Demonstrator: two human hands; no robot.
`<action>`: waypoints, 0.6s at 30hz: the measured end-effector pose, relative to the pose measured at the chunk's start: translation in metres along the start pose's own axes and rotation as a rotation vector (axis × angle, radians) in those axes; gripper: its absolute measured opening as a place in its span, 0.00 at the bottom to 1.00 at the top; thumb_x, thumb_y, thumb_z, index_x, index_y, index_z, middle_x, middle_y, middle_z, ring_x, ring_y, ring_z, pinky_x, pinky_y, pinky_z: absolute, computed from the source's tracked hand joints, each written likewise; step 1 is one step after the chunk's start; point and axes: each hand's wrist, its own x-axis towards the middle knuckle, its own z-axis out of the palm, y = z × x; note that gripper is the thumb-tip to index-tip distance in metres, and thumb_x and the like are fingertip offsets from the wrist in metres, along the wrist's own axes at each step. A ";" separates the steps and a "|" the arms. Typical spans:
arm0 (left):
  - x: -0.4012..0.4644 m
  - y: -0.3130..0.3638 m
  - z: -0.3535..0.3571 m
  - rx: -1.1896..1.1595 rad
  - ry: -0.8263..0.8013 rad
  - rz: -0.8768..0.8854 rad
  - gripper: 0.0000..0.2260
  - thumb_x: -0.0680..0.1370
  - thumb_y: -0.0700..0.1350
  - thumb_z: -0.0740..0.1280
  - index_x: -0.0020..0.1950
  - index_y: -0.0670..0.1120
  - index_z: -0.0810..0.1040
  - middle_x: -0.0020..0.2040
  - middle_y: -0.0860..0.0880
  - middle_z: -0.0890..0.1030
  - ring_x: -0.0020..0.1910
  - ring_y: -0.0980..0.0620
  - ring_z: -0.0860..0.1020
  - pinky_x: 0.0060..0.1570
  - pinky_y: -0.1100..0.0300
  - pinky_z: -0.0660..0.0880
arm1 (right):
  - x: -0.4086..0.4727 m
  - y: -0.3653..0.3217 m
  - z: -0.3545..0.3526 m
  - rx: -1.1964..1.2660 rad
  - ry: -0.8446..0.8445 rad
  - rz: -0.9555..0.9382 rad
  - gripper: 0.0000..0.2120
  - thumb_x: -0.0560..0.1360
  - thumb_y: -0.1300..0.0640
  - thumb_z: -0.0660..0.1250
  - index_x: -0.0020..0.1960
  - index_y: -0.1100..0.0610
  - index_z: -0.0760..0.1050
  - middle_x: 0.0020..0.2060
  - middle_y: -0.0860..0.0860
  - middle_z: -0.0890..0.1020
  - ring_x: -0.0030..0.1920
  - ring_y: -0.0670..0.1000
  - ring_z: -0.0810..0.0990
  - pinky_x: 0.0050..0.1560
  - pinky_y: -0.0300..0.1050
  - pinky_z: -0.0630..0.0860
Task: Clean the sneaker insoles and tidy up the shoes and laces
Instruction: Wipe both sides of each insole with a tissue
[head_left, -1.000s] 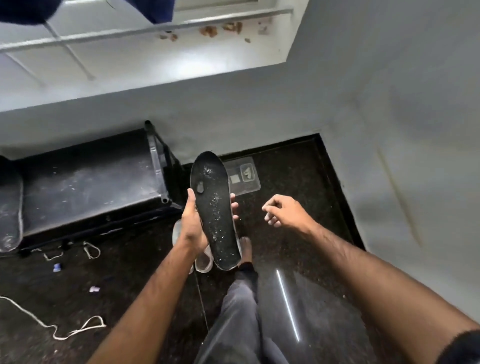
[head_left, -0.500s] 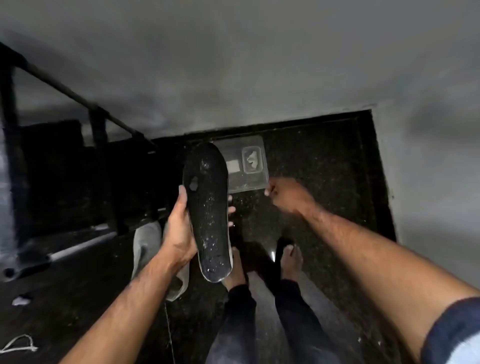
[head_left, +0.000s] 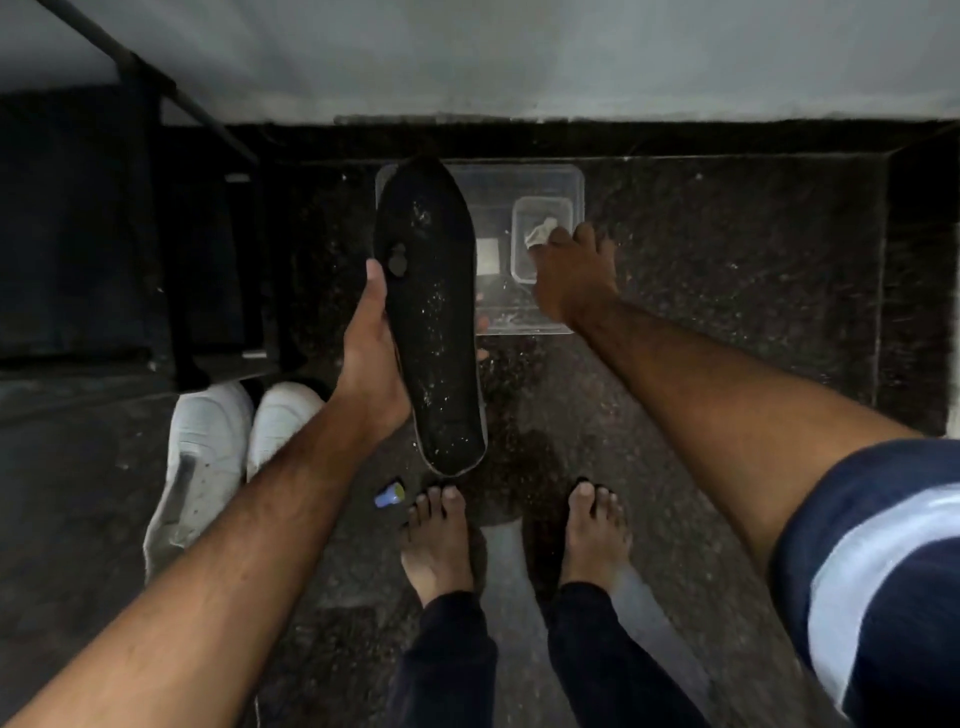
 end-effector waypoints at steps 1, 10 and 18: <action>0.001 -0.003 0.000 -0.007 -0.006 0.001 0.33 0.83 0.67 0.50 0.70 0.43 0.78 0.68 0.36 0.78 0.66 0.33 0.76 0.65 0.32 0.73 | 0.003 -0.002 0.002 0.007 -0.013 0.013 0.23 0.80 0.51 0.62 0.75 0.53 0.69 0.72 0.57 0.69 0.73 0.64 0.62 0.72 0.62 0.60; -0.060 0.007 0.013 -0.043 -0.017 -0.062 0.35 0.82 0.67 0.48 0.70 0.42 0.77 0.67 0.36 0.79 0.62 0.37 0.80 0.61 0.38 0.77 | -0.051 0.006 -0.039 0.598 0.152 0.154 0.17 0.78 0.57 0.65 0.66 0.51 0.80 0.65 0.51 0.80 0.68 0.56 0.74 0.70 0.52 0.66; -0.232 0.082 0.074 -0.114 -0.094 -0.088 0.37 0.81 0.67 0.49 0.67 0.39 0.79 0.67 0.35 0.78 0.60 0.37 0.80 0.57 0.36 0.77 | -0.245 0.000 -0.171 1.410 0.274 0.296 0.10 0.71 0.54 0.79 0.48 0.58 0.85 0.43 0.49 0.87 0.43 0.45 0.84 0.45 0.36 0.78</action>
